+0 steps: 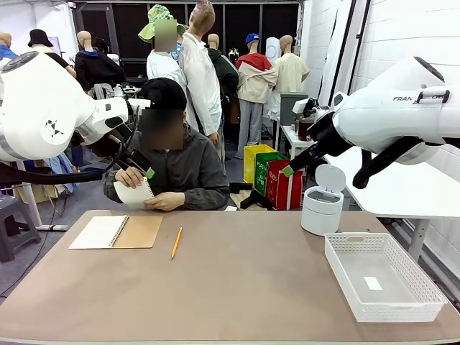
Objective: Sort the paper based on its condition.
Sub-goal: If a person hands you a paper, place it in the Organizing basket , and if it's crumpled, put it in the Trash can.
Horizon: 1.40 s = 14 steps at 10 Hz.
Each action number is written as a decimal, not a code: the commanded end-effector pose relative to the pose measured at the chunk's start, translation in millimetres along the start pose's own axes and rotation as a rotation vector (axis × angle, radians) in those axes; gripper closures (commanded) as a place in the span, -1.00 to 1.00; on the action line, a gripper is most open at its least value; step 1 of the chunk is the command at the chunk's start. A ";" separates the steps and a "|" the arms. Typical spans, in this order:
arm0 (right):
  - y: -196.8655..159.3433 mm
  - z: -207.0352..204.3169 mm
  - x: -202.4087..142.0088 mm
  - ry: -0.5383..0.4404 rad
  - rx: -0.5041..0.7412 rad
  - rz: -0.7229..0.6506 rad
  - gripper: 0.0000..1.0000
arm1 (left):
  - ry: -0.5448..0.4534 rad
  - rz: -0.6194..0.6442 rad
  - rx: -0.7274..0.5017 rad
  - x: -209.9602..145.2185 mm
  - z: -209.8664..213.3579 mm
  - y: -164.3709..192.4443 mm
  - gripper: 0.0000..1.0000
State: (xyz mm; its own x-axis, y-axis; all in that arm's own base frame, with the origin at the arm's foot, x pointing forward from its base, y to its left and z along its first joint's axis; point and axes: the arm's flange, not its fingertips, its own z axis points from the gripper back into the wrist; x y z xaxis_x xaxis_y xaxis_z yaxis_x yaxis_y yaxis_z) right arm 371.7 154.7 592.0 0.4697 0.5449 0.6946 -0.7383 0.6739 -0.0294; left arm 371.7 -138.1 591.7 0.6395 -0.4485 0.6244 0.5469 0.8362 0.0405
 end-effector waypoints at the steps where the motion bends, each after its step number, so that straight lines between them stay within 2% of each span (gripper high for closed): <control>1: -0.2 -0.2 -0.4 -0.001 0.004 -0.001 -1.00 | -0.004 0.001 0.001 1.1 1.6 1.0 -1.00; 14: -0.2 -0.2 -0.4 -0.001 0.004 -0.001 -1.00 | -0.004 0.001 0.001 1.1 1.6 1.0 -1.00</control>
State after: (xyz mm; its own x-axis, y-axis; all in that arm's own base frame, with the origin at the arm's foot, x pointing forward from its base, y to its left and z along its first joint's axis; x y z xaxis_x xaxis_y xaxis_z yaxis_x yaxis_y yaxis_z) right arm 371.7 154.7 592.0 0.4697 0.5449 0.6946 -0.7383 0.6739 -0.0293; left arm 371.7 -138.1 591.7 0.6395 -0.4485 0.6244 0.5469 0.8362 0.0405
